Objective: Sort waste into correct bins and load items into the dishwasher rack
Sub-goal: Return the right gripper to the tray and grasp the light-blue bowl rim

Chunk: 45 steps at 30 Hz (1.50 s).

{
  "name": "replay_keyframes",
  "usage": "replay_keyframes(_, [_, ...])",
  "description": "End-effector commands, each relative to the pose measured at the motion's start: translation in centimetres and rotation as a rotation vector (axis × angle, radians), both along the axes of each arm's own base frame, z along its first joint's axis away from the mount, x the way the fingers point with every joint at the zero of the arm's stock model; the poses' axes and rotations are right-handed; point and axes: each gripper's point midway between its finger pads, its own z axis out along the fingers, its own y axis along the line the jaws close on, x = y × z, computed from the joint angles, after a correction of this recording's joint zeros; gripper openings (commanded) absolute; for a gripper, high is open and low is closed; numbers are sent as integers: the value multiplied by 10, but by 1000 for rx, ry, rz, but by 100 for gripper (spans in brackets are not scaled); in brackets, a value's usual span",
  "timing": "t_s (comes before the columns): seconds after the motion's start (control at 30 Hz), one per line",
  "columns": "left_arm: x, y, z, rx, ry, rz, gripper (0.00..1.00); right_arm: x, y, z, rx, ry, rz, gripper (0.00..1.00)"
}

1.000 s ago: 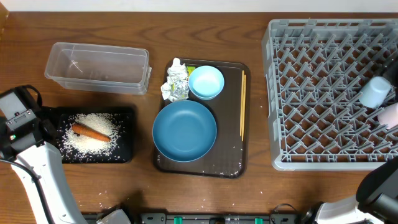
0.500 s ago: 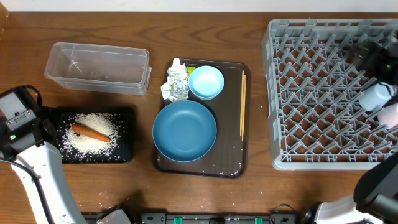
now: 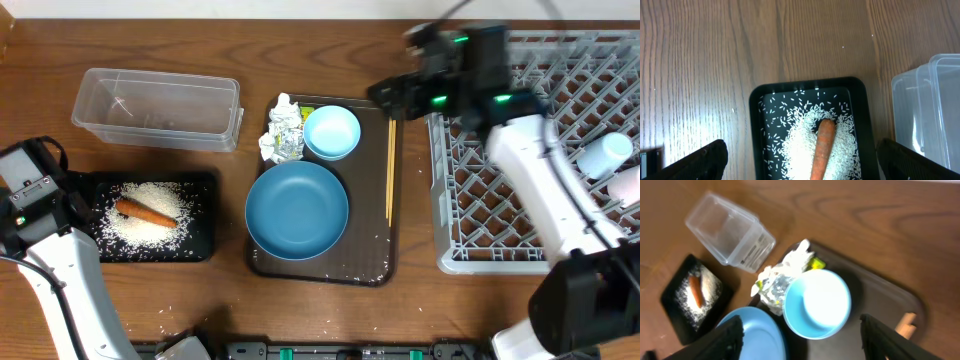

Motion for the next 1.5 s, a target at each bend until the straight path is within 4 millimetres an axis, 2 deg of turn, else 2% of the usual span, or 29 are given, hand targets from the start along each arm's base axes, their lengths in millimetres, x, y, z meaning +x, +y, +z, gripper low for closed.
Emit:
replay_keyframes(0.0, [-3,2,0,7,4,21,97,0,17,-8,-168,-40,-162,68])
replay_keyframes(0.1, [-3,2,0,7,4,21,97,-12,47,-10,-223,-72,-224,63])
replay_keyframes(0.27, [-3,2,0,7,4,21,97,-19,75,-16,-291,-148,-277,59])
replay_keyframes(0.4, [-3,2,0,7,4,21,97,-17,91,-42,-304,-120,-253,55])
replay_keyframes(0.57, [-3,2,0,7,4,21,97,-15,110,-74,-241,-15,-173,59])
replay_keyframes(0.8, [-3,2,0,7,4,21,97,-2,114,-95,-335,73,-127,63])
replay_keyframes(1.07, [-3,2,0,7,4,21,97,21,121,-102,-434,94,-120,64])
replay_keyframes(1.23, [-3,2,0,7,4,21,97,21,121,-133,-472,135,-119,62])
replay_keyframes(1.27, [-3,2,0,7,4,21,97,21,120,-139,-479,143,-117,60])
replay_keyframes(1.37, [-3,2,0,7,4,21,97,17,119,-160,-511,179,-107,43])
replay_keyframes(1.47, [-3,2,0,7,4,21,97,12,124,-172,-524,196,-112,42])
